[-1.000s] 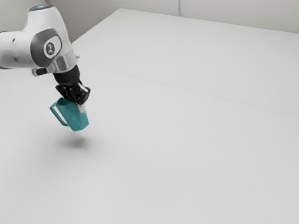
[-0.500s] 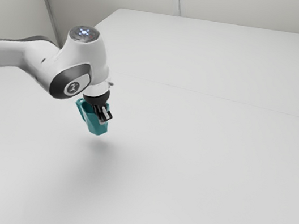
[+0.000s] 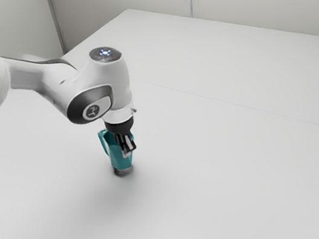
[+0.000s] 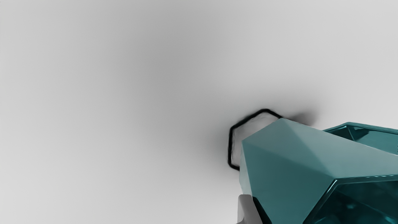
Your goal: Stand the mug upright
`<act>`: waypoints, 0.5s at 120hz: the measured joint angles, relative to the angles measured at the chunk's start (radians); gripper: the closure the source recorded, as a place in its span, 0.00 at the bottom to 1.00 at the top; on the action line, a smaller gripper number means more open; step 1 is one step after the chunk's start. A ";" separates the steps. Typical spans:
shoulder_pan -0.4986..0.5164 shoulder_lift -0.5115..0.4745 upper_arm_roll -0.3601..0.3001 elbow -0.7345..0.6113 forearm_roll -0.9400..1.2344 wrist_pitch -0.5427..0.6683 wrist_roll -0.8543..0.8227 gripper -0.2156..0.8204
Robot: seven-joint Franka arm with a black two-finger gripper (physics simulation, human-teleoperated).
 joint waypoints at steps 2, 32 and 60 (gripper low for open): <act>0.000 0.002 0.000 0.000 -0.002 0.000 0.000 0.96; 0.004 0.039 -0.001 -0.001 -0.015 0.010 0.000 0.96; 0.012 0.055 0.000 -0.001 -0.007 0.024 0.000 0.96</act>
